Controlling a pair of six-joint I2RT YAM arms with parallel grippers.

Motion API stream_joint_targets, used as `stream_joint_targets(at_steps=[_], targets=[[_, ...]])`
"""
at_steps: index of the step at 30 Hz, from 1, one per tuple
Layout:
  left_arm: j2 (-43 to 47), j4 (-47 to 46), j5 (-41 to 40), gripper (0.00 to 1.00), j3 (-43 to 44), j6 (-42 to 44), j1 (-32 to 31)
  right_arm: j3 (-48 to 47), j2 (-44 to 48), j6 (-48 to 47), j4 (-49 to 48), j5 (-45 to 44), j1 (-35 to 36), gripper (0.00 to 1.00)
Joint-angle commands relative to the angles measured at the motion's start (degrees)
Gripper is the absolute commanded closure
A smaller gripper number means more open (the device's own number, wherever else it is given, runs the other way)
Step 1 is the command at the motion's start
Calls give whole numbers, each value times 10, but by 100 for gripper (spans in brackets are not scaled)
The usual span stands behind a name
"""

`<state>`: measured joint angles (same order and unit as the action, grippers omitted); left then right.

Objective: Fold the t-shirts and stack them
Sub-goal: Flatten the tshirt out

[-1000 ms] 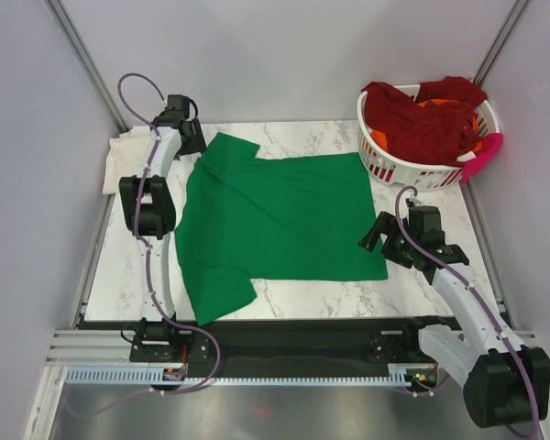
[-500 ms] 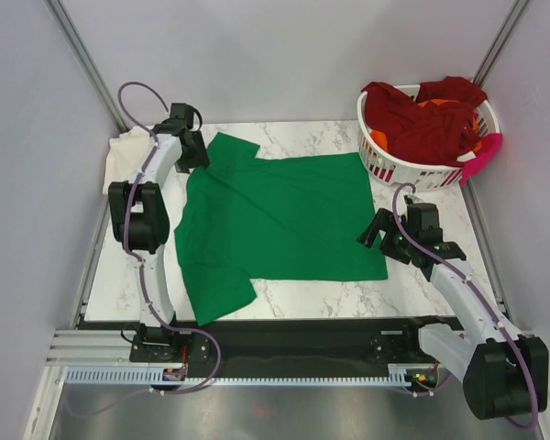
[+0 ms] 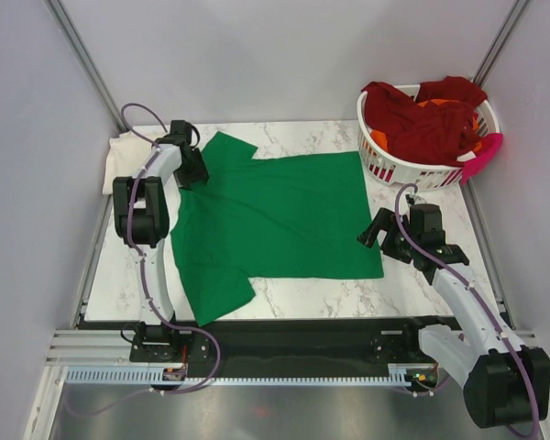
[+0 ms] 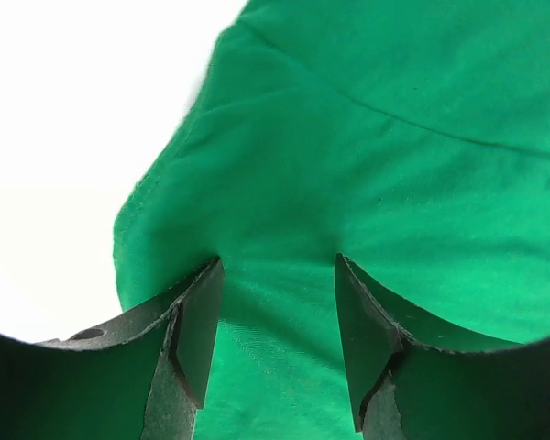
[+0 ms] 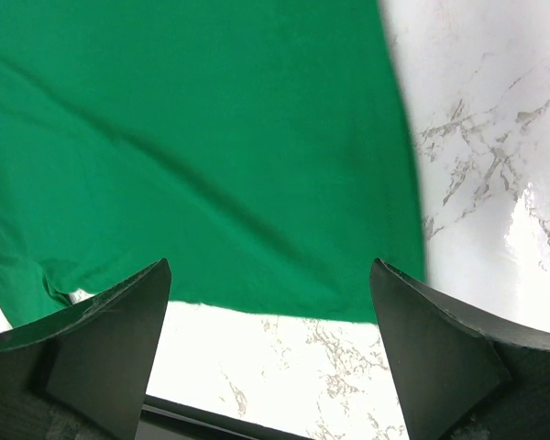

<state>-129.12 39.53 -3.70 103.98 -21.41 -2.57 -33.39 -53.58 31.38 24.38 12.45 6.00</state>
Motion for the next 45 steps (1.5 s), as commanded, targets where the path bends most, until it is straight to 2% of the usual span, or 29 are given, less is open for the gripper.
stream_joint_targets(at_steps=[1,3,7,14,20,25,35,41,45], targets=[[-5,13,-43,40,-2,6,40,-4,1,-18,-7,11,2,2],[-10,25,-66,39,19,16,45,-5,-3,-22,-6,11,2,2],[-14,39,-53,39,25,18,35,-5,-5,-23,-8,11,2,2],[-55,42,-28,30,72,54,-79,-10,-5,-22,-13,14,2,2],[-76,51,-3,28,106,28,-114,-16,12,-25,5,12,2,2],[-60,69,-22,25,119,37,-104,-16,28,-25,18,15,2,2],[-77,100,-48,25,119,59,5,-16,35,-25,25,21,2,2],[-68,132,-58,22,178,66,18,-26,23,-32,22,27,2,2],[-18,141,-55,18,195,57,15,-45,9,-33,8,35,2,2]])
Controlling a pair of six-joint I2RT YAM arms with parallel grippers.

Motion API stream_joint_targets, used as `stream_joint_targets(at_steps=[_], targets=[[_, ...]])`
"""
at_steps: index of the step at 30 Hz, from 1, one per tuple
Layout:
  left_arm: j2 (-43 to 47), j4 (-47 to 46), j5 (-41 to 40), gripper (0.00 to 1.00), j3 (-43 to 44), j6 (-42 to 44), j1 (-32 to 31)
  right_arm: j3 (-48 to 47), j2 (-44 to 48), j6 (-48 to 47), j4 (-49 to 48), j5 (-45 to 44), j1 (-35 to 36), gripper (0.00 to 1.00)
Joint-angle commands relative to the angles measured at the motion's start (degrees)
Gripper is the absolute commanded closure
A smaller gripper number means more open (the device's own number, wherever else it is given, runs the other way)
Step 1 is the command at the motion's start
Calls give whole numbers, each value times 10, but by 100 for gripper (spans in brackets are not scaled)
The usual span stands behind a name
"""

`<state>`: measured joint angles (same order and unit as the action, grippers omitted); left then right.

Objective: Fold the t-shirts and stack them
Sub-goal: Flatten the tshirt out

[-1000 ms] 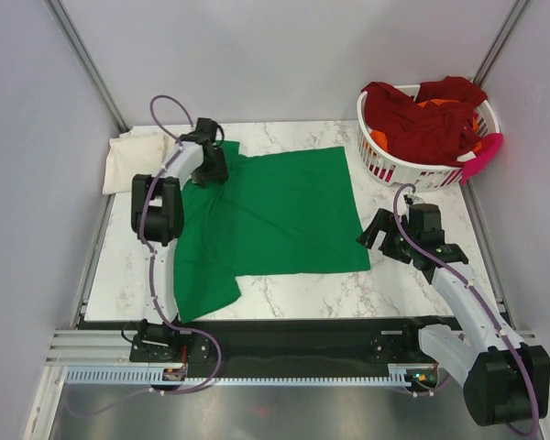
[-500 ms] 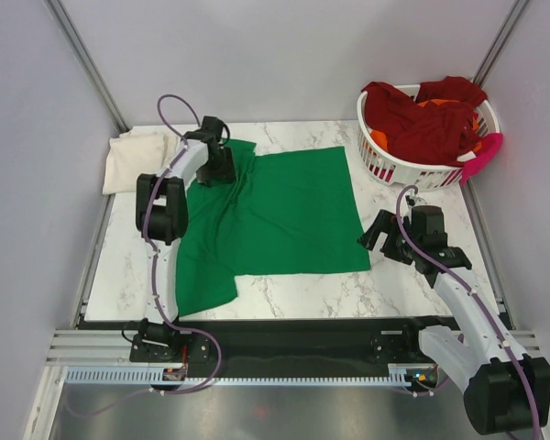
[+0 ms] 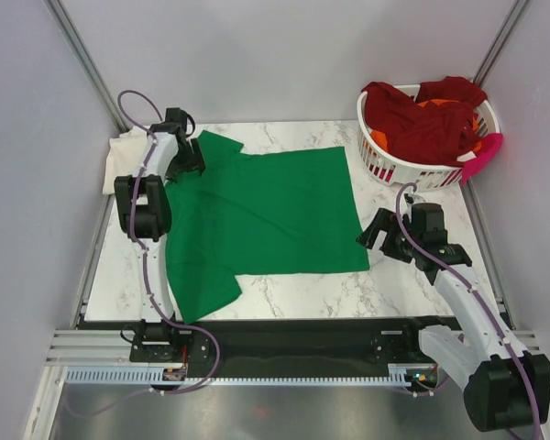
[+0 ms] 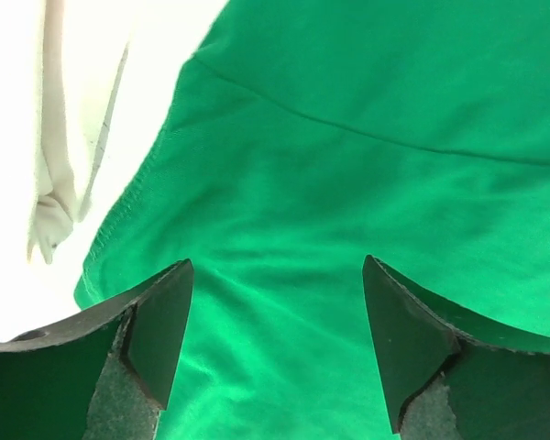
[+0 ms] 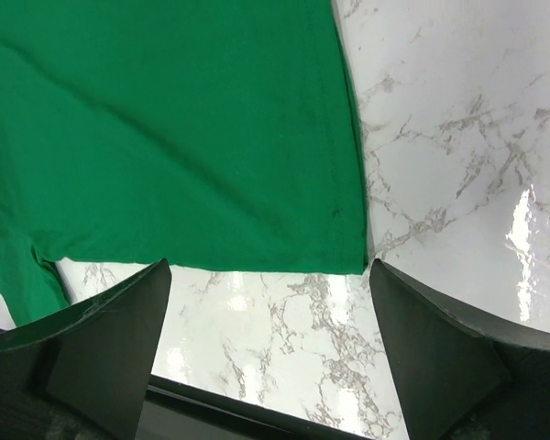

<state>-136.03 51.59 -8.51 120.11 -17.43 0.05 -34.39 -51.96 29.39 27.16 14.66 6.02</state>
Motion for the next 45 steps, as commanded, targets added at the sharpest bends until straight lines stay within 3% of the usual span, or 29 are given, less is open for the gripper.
stream_joint_targets(at_steps=[1,6,8,13,15,19,22,26,29,30,31,35,37,45], targets=[[64,20,-5,17,35,15,-14,-43,-16,-11,-23,16,4,2],[213,32,-12,17,-28,-9,-23,-79,-58,-12,-38,9,30,2],[281,31,-12,17,-157,-60,-23,-102,-67,-20,-26,-47,76,2],[567,-11,41,18,-477,-136,-40,-140,-95,-19,-11,-128,206,2],[633,-11,60,18,-529,-132,-44,-148,-117,-23,-14,-143,260,2],[783,25,116,17,-595,-118,-44,-182,-234,-10,-45,-159,442,3],[841,57,190,21,-644,-202,-44,-210,-302,18,-72,-174,499,4],[957,95,180,26,-743,-292,-59,-236,-338,37,-95,-177,523,4],[933,91,184,27,-806,-308,-110,-237,-334,37,-88,-224,523,2],[916,91,184,27,-816,-308,-170,-234,-325,39,-83,-239,522,2],[896,84,110,27,-819,-373,-206,-234,-321,40,-70,-260,519,2],[815,76,32,22,-821,-496,-363,-217,-284,44,-44,-288,504,2],[787,61,11,22,-831,-531,-395,-189,-245,49,-40,-295,488,2],[778,39,-47,25,-871,-552,-400,-111,-132,48,-25,-292,434,2]])
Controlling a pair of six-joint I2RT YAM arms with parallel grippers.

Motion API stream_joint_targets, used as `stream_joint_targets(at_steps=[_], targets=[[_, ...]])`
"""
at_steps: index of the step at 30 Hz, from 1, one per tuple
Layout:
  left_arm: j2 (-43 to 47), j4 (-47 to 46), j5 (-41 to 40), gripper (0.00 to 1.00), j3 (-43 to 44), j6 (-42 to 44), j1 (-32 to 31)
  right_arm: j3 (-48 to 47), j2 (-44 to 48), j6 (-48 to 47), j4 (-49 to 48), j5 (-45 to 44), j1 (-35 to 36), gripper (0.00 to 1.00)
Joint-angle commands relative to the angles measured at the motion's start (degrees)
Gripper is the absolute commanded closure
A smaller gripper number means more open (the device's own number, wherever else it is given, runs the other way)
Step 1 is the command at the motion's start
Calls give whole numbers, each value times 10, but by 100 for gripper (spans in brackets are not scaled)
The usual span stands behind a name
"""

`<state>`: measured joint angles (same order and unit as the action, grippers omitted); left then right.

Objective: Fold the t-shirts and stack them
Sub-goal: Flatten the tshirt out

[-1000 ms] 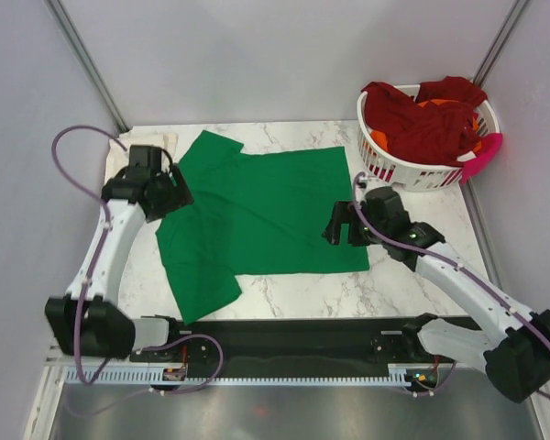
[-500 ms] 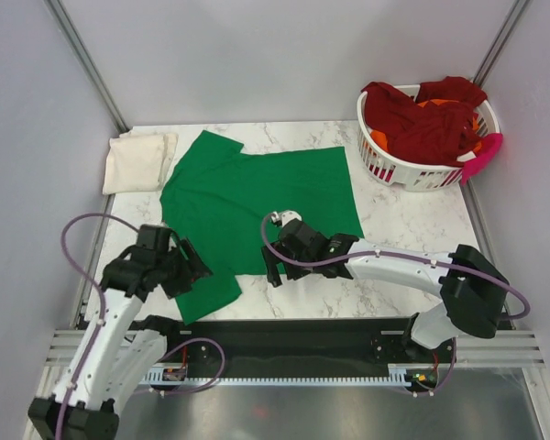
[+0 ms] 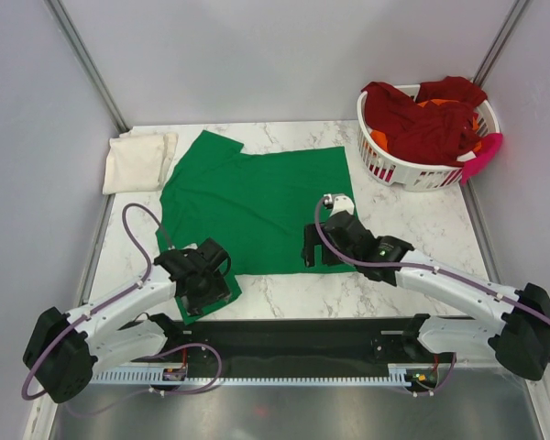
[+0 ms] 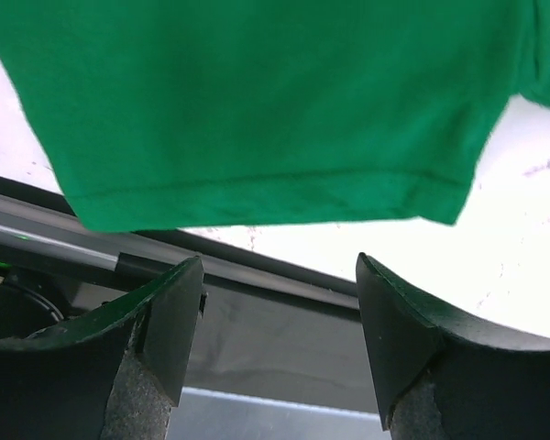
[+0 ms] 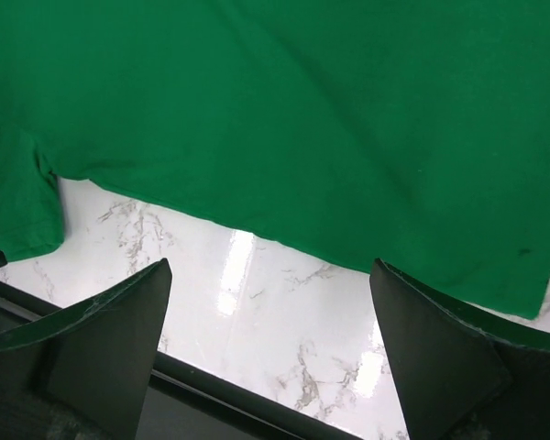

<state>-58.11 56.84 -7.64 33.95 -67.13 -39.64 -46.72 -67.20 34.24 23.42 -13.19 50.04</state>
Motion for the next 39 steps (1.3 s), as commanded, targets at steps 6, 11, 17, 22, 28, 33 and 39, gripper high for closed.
stream_joint_targets(at_steps=[6,11,17,22,28,33,39], targets=[[-9,-29,-83,30,-47,-89,-4,15,23,-11,24,-3,-21,2],[-14,-57,-99,39,-64,-99,-3,20,12,-17,26,11,-22,2],[-39,-74,-115,51,-61,-101,-3,22,6,-27,34,12,-22,2],[-58,-81,-136,71,-53,-95,-3,26,-1,-27,36,11,-22,2],[-45,-81,-125,98,-42,-66,-3,34,-2,21,94,-79,-54,2],[10,-81,-114,98,-54,-52,-2,112,69,70,97,-48,-174,2],[23,-82,-117,98,-62,-34,-2,160,81,94,58,20,-287,5]])
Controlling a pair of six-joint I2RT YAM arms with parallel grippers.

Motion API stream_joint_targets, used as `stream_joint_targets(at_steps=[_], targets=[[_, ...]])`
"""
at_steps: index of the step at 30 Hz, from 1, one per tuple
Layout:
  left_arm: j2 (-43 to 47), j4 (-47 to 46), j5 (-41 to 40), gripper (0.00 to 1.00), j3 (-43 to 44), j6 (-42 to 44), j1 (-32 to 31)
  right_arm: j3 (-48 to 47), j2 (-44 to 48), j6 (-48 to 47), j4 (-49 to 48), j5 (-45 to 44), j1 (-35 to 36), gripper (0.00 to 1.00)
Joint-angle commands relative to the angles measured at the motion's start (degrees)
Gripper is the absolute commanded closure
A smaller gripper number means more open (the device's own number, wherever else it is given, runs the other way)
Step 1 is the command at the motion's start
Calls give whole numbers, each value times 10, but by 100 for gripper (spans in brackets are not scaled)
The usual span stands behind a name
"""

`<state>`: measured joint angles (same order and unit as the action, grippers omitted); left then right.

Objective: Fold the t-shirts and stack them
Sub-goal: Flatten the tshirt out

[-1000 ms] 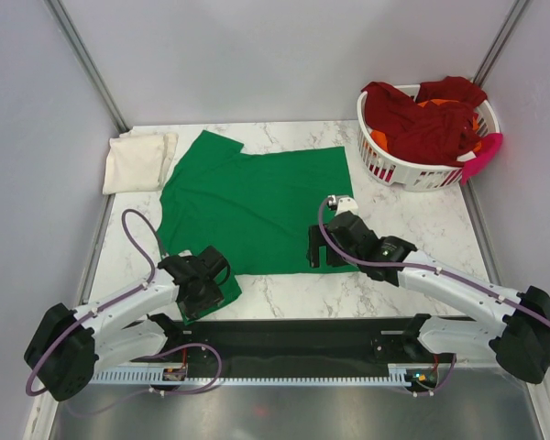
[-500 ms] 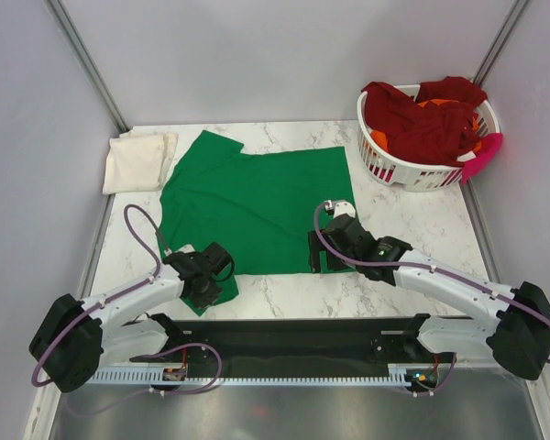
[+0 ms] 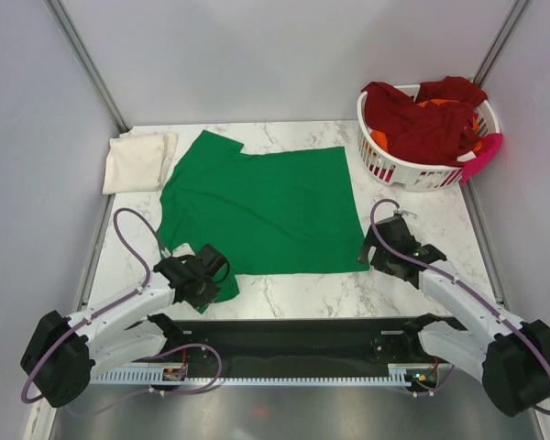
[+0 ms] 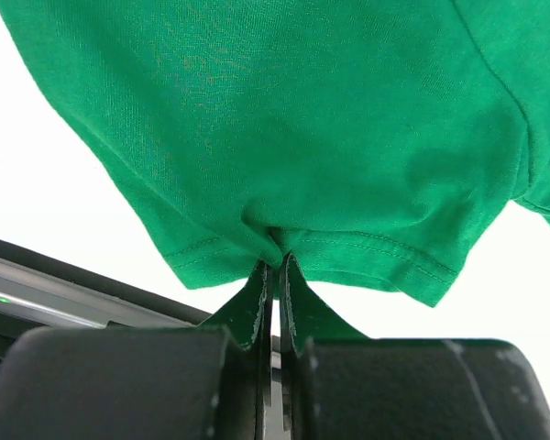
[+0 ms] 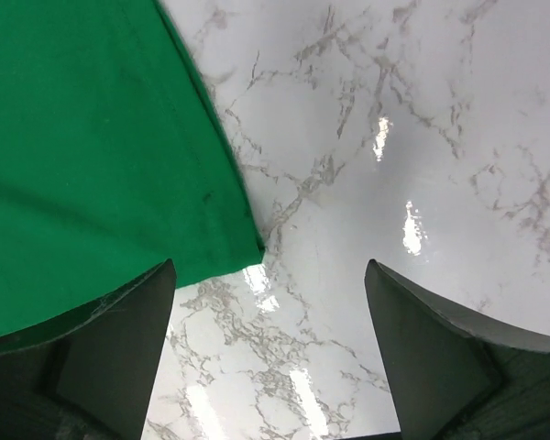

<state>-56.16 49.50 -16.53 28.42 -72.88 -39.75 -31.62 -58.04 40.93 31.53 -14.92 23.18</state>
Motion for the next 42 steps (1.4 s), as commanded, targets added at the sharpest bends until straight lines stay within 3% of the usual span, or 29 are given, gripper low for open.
stream_joint_targets(at_steps=[1,8,12,16,22,23,31,42], targets=[[4,-9,-28,98,-7,26,-1,11,-20,25,-39,49,-29,9],[31,-9,-24,98,-21,35,-2,25,-85,33,-97,115,-34,23],[47,-9,-19,98,-28,32,-1,25,-90,28,-106,125,-35,40],[49,-10,-19,98,-26,33,-2,22,-94,17,-107,128,-35,50],[68,-6,-4,98,-10,47,-2,30,-66,11,-107,134,-35,96],[72,-5,1,98,-2,51,-2,31,-49,11,-104,130,-34,100],[127,61,56,98,71,59,-2,-12,57,8,4,120,-35,100],[167,242,73,98,189,85,-2,-28,165,8,128,140,-34,100]])
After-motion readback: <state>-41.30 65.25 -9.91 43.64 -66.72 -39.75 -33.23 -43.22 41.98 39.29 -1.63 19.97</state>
